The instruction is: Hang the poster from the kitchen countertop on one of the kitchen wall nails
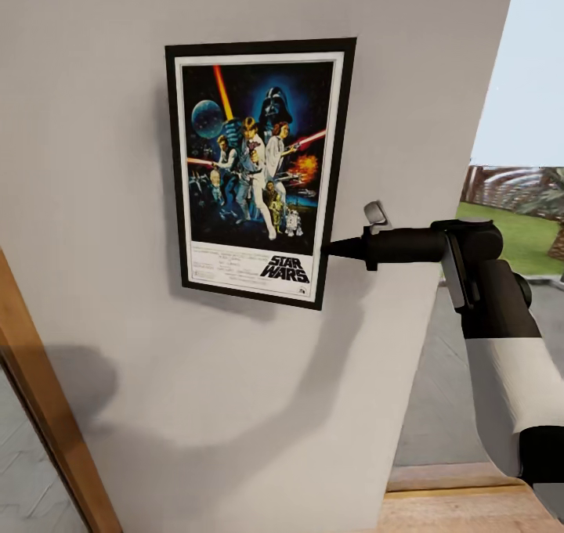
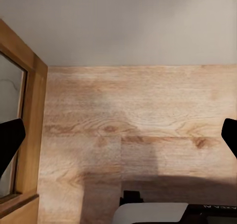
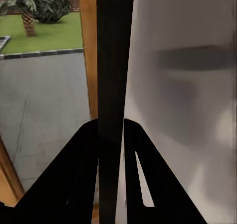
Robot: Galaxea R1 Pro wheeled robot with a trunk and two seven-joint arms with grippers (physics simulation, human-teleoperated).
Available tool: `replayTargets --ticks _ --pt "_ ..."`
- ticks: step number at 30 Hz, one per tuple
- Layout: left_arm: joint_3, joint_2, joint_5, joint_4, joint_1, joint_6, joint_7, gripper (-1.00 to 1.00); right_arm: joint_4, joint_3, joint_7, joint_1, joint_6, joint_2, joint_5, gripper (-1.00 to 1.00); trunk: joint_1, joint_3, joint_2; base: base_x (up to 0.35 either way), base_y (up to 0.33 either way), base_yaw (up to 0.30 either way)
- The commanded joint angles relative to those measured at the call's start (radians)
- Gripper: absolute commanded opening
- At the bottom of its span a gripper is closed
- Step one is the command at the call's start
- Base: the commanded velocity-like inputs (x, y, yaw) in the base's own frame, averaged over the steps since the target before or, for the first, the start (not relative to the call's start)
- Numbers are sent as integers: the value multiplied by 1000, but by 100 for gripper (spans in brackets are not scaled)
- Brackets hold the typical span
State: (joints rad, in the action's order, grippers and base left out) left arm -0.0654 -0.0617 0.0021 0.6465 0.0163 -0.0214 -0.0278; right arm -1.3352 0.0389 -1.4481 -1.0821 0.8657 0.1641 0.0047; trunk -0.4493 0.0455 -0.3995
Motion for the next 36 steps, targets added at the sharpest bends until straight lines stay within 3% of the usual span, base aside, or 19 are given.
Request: replayTargets --ticks 1,36 --pt "-2 0 0 1 1 -2 -3 100 0 1 -5 0 13 1 0 -100 -1 0 0 160 0 0" --pt "-2 0 0 2 1 -2 -3 100 -3 2 -5 1 12 0 -2 -100 -1 0 0 10 0 0"
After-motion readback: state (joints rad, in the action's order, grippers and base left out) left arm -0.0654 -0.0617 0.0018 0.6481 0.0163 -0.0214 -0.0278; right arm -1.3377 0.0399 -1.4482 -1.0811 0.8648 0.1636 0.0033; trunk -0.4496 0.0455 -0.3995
